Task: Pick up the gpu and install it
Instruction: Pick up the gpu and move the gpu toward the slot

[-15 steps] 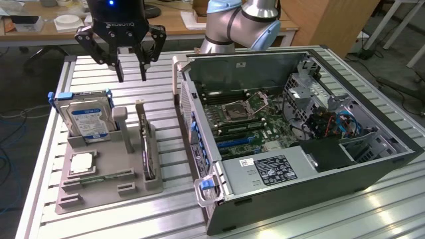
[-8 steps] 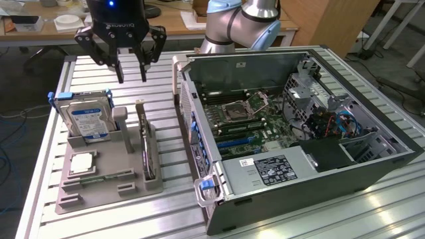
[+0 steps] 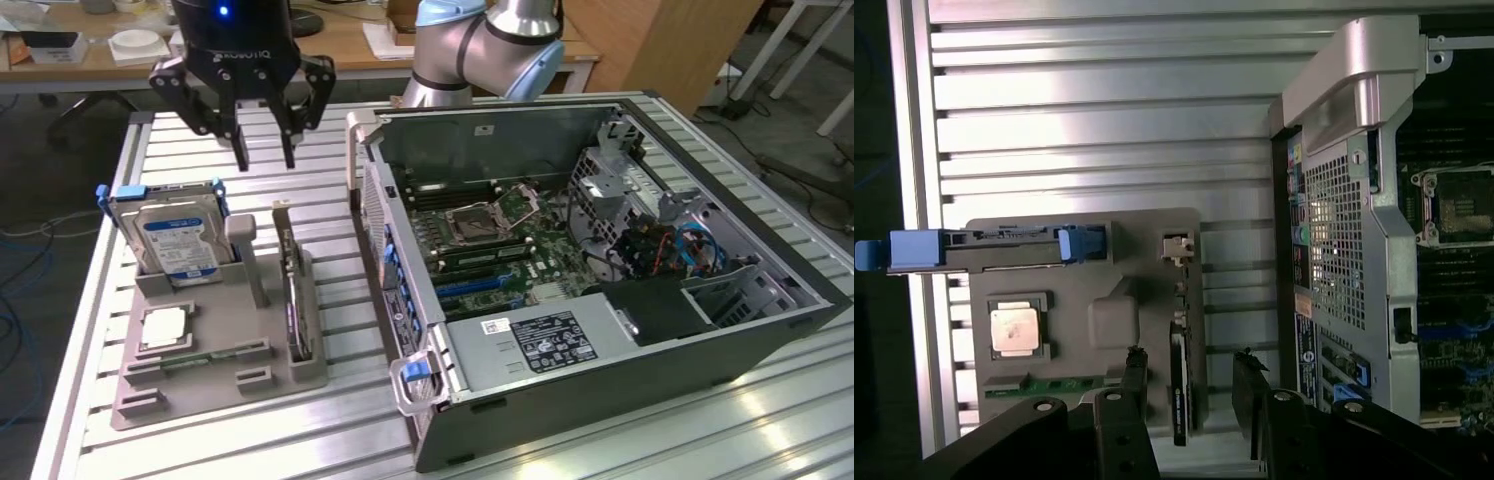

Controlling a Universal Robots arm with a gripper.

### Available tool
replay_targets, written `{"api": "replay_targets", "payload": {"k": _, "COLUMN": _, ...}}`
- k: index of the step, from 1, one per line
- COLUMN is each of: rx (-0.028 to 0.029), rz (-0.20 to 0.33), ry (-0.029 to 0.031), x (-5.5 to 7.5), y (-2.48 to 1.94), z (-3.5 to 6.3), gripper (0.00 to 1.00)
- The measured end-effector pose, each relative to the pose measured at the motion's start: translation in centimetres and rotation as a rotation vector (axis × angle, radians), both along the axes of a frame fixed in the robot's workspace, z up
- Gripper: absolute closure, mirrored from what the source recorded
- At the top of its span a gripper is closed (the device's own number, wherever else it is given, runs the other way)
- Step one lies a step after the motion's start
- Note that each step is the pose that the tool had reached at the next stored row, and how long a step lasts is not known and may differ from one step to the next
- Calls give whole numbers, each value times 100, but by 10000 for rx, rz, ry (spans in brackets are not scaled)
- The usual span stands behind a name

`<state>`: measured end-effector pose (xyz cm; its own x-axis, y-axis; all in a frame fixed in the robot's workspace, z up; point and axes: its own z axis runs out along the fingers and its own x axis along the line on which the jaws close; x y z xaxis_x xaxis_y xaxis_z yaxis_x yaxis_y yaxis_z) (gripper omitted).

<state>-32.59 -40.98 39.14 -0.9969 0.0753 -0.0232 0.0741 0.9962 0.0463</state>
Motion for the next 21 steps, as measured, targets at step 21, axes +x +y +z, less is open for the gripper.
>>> {"api": "replay_targets", "payload": {"k": 21, "rx": 35, "rz": 0, "ry": 1, "x": 0, "y": -92, "z": -66, "gripper": 53}}
